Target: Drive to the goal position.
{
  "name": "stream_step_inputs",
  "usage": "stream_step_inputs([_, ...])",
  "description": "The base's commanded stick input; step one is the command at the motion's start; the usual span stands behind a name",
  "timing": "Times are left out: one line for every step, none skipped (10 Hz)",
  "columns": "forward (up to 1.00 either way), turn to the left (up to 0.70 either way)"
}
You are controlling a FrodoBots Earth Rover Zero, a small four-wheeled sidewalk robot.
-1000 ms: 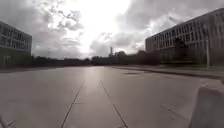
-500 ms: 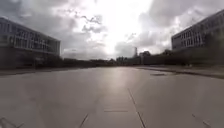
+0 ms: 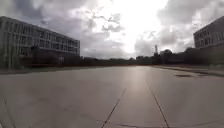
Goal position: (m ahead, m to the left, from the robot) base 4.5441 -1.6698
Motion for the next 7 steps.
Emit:
stream_step_inputs([0.7,-0.26])
stream_step_inputs([0.7,-0.33])
stream_step_inputs([0.7,-0.33])
stream_step_inputs([0.7,-0.29])
stream_step_inputs([0.7,-0.26])
stream_step_inputs([0.7,-0.23])
stream_step_inputs([0.7,-0.19])
